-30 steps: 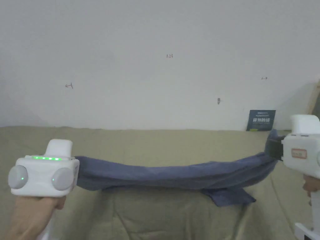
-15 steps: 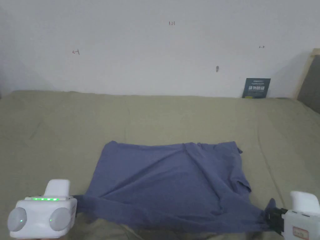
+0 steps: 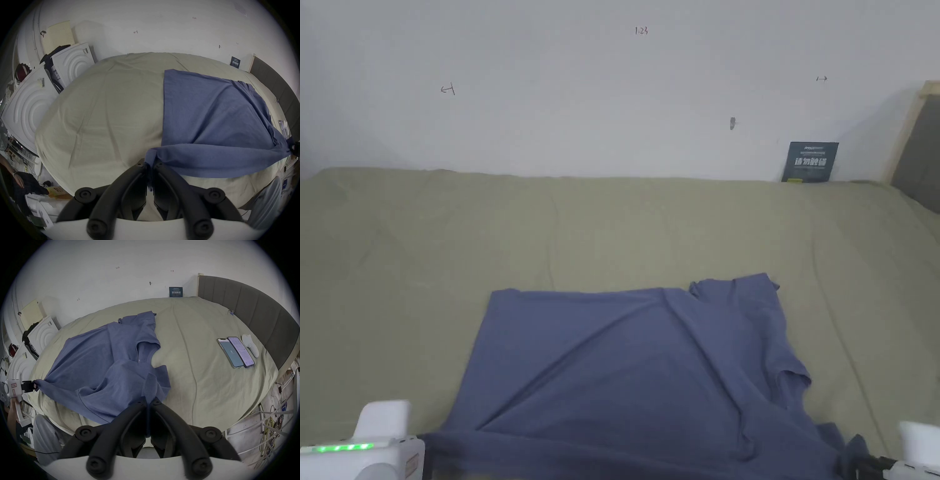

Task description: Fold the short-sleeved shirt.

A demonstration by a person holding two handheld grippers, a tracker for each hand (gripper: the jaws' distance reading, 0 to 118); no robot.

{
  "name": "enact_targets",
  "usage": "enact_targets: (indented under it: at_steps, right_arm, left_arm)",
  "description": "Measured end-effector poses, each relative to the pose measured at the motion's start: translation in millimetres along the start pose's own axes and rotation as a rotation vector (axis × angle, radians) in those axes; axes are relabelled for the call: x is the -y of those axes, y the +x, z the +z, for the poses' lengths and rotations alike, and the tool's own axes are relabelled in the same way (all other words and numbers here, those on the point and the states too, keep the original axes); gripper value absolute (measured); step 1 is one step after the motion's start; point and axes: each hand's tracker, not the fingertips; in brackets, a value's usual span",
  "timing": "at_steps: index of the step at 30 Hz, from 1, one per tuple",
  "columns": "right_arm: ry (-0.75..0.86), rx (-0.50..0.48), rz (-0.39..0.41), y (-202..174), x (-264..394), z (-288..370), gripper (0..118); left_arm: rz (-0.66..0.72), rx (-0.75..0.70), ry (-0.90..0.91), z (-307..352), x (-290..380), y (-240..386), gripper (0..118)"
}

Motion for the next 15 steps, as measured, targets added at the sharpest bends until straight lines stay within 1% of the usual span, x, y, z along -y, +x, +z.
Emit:
enact_targets:
  at_steps: [5, 6, 11, 12, 13, 14, 15]
  right_arm:
    - [-0.043, 0.002, 0.009, 1, 8, -11, 5]
    - [-0.055, 0.007, 0.014, -1, 10, -13, 6]
    - [-0.104, 0.012, -0.013, 3, 15, -19, 6]
    - [-0.109, 0.007, -0.012, 5, 16, -20, 7]
    - [-0.109, 0.003, -0.008, 6, 17, -20, 8]
    - [-0.117, -0.001, 0.001, 6, 17, -20, 8]
    - [-0.122, 0.013, 0.008, 7, 18, -20, 18]
  left_arm:
    - [-0.014, -0.008, -0.012, 1, 7, 4, 5]
    - [-0.007, -0.003, -0.019, -8, 6, -1, 5]
    - [-0.019, 0.000, -0.032, -6, 7, 2, 6]
    - [-0.011, 0.009, -0.033, -6, 8, 1, 11]
    - [-0.001, 0.018, -0.034, -6, 9, 0, 11]
    - [0.012, 0.029, -0.037, 0, 10, 1, 16]
    - [0.010, 0.035, -0.055, 1, 11, -1, 41]
